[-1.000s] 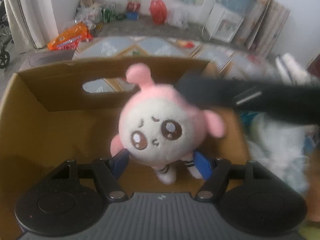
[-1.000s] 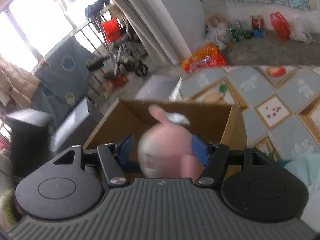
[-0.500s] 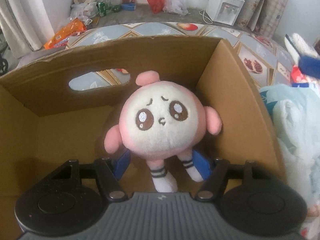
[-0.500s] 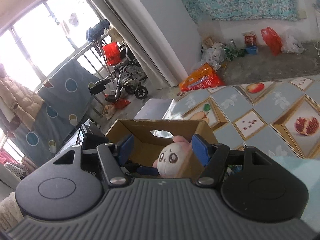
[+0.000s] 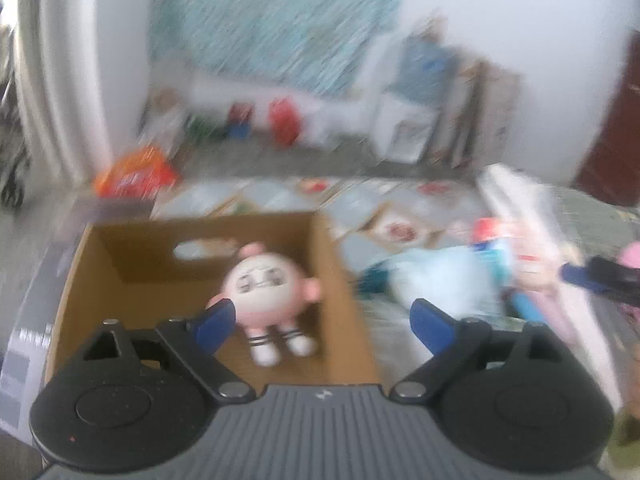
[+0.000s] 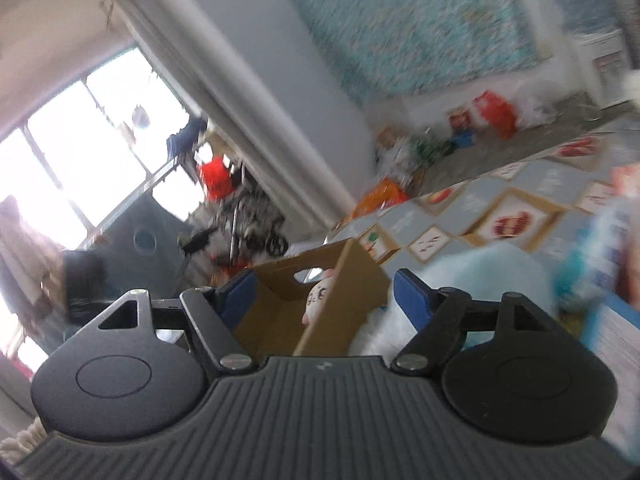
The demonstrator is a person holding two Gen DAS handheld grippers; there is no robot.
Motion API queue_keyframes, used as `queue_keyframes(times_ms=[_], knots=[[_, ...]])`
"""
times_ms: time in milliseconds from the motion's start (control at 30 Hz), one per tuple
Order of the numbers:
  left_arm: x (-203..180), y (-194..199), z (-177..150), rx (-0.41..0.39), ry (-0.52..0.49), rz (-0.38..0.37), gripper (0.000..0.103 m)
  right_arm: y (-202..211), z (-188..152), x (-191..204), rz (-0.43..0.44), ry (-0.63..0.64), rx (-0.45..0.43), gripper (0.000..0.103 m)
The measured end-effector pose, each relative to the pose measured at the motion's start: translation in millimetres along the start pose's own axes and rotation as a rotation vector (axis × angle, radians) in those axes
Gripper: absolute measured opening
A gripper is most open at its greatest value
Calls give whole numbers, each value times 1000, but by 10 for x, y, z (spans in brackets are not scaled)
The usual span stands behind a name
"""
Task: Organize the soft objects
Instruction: 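Move the right tool back to the blue-and-white medicine box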
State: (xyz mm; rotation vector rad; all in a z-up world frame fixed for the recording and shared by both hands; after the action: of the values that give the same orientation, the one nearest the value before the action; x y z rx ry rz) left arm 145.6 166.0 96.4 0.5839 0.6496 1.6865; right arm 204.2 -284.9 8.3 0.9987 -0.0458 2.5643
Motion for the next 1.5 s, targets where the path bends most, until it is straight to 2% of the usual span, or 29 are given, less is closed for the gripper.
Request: queue_keyframes(times_ms=[133,300,467,667,900,1033,1167,1233,1333,1500], knots=[[-433,508,-281,-61,-71,-64,96,748,-367,-115,-66,-41,-97,77],[-1058,707,-732,-85,-135,-170,96,1385,-847,-315,-88,-136,-213,78],[-1610,639,-1180,-65,-193,-253,96,1592,-1198,-506,-103,-204,-260,78],[-2071,379,-1447,-61,-231,-252,93,1576,-1333,-707,-131,-238,-281,78],[-2327,137,-1276,-149,-227,-263,86,1521,-1375,-1034,-86,-347,-351,76],[-2471,-58,-1078,-148,-237,-282,74,1403,-1301,-1245,-68,-414,-378,67],[-2619,-355,-873,-66,-228,-298,70,1256,-1198,-1526,-69,-475,-408,57],[-2701,-577,-775,8,-202,-295,61,1160,-1169,-1666,-76,-507,-404,51],[-2745,-839,-689,90,-157,-308,57,1026,-1173,-1815,-79,-541,-393,47],[-2779,-1117,-611,172,-100,-322,52,860,-1168,-2015,-76,-574,-383,46]])
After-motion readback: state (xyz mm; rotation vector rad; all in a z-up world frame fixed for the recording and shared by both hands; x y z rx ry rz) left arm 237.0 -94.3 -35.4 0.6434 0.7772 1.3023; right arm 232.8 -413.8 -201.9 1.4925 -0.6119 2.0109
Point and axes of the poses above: each gripper's, at about its wrist camera, not at the fingertips, and y roughly against the way its jaws point, x to its left, z to its top, the point moved 2 cm from there along -y, roughly the way its jaws point, and after that the axes turned 14 degrees about z, right-handed, at the moved point
